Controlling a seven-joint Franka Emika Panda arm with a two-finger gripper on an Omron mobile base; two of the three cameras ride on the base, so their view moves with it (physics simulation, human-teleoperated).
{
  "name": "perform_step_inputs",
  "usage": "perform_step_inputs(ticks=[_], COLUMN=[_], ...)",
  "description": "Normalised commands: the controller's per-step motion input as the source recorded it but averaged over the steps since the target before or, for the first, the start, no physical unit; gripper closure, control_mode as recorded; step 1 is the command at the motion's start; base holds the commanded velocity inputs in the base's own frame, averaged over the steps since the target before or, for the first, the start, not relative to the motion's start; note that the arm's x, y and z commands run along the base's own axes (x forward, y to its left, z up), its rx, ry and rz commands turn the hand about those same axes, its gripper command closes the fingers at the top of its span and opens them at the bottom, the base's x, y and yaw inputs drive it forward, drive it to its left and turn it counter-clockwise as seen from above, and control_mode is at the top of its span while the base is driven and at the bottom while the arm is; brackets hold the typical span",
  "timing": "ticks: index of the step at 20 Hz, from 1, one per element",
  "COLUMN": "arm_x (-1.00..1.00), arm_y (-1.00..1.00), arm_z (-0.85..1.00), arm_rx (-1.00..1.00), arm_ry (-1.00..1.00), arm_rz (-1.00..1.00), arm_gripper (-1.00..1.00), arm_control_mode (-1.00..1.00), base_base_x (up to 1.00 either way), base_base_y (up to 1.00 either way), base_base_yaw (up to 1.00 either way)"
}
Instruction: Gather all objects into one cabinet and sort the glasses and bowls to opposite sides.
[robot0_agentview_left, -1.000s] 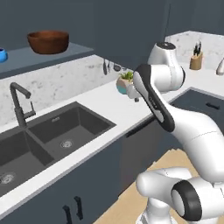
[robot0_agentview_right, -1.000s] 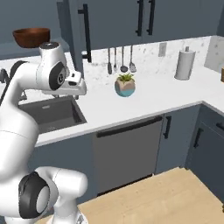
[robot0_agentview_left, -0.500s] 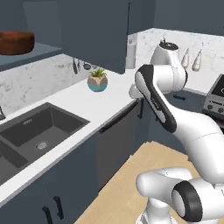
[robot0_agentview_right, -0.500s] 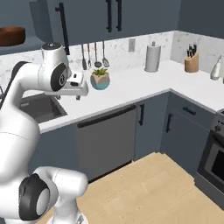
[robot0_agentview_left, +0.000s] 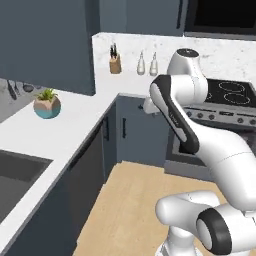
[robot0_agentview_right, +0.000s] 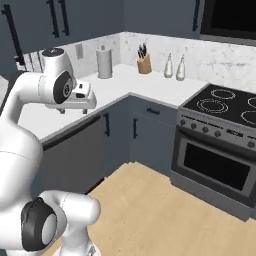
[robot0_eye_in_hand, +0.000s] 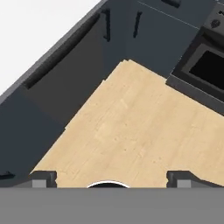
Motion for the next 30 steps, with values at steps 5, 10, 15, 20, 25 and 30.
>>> perform_step_inputs(ticks=[5,10,15,20,25,30], arm_x=[0.0,0.0,0.0,0.0,0.0,0.0], arm_y=[0.0,0.0,0.0,0.0,0.0,0.0], arm_z=[0.0,0.0,0.0,0.0,0.0,0.0], arm_rx=[0.0,0.0,0.0,0.0,0.0,0.0], arm_ry=[0.0,0.0,0.0,0.0,0.0,0.0], arm_rz=[0.0,0.0,0.0,0.0,0.0,0.0], arm_gripper=[-1.0,-1.0,-1.0,-1.0,-1.0,-1.0], arm_control_mode=[1.0,1.0,1.0,1.0,1.0,1.0], base_base_x=[0.0,0.0,0.11,0.1,0.4,0.71], base_base_y=[-0.15,-0.1,-0.03,-0.12,-0.21,-0.12], base_base_yaw=[-0.65,-0.61,-0.32,-0.3,-0.53,-0.34])
